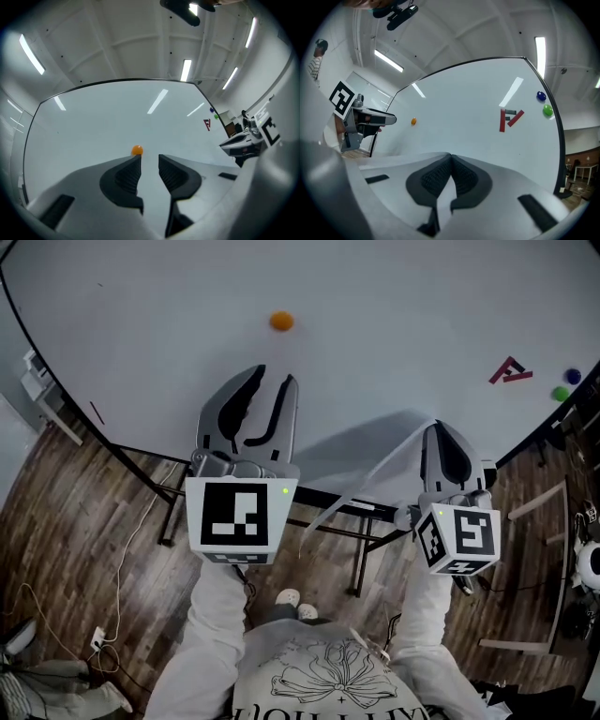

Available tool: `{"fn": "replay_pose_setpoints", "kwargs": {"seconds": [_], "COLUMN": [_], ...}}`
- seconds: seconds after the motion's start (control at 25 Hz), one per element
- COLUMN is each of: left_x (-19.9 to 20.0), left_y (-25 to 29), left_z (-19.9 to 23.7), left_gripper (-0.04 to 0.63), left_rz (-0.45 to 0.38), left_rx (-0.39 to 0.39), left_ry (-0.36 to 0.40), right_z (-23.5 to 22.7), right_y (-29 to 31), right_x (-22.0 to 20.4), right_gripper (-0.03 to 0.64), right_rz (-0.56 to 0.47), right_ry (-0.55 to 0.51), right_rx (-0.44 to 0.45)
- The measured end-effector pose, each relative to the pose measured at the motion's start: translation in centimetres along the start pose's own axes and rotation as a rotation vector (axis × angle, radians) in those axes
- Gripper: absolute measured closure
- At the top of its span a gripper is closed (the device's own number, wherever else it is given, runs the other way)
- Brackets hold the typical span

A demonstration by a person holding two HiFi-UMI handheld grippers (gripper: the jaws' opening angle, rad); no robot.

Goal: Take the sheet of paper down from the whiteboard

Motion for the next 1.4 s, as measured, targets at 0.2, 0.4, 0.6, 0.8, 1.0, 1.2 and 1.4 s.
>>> {"fn": "replay_pose_setpoints", "kwargs": {"seconds": [0.2, 0.4, 0.6, 0.8, 1.0, 1.2, 1.4], "left_x": [-1.1, -1.6, -1.9, -1.9, -2.1, -2.4, -2.6], "left_y": [-0.7, -1.2, -1.4, -1.2, -1.0, -0.9, -1.0], "left_z": [-0.9, -1.5, -2.1, -2.4, -2.7, -2.7, -2.6], "left_gripper": [0.480, 0.482, 0.482, 0.482, 0.482, 0.482, 0.482], "left_rz": [0.020, 0.027, 0.034, 0.035, 0.040, 0.046, 0.053], "left_rx": [-0.016, -0.028, -0.041, -0.051, -0.058, -0.059, -0.056], "left_ry": [-0.034, -0.052, -0.056, -0.055, -0.055, -0.057, -0.060], "right_z": [1.5, 2.8, 3.7, 3.9, 3.8, 4.0, 4.2], "right_y": [-0.1, -0.3, -0.3, -0.3, -0.2, 0.0, 0.0], "right_x": [0.4, 0.9, 0.7, 0.7, 0.3, 0.3, 0.4], "right_gripper": [0.614, 0.614, 0.614, 0.615, 0.614, 0.614, 0.614], "right_rz": [-0.013, -0.033, -0.022, -0.021, -0.013, -0.009, -0.011], "right_ry": [0.056, 0.093, 0.102, 0.109, 0.126, 0.132, 0.135], "right_rx": [0.029, 0.046, 0.066, 0.072, 0.071, 0.074, 0.076]}}
Point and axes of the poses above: the fingertips, and each gripper's own axes: y forward along the fingers, z to its left, x out of its top, the point moved 3 cm from there along -y, backward along the fingers, and after that the axes turned 2 degrees about z, right-handed, at the moved point
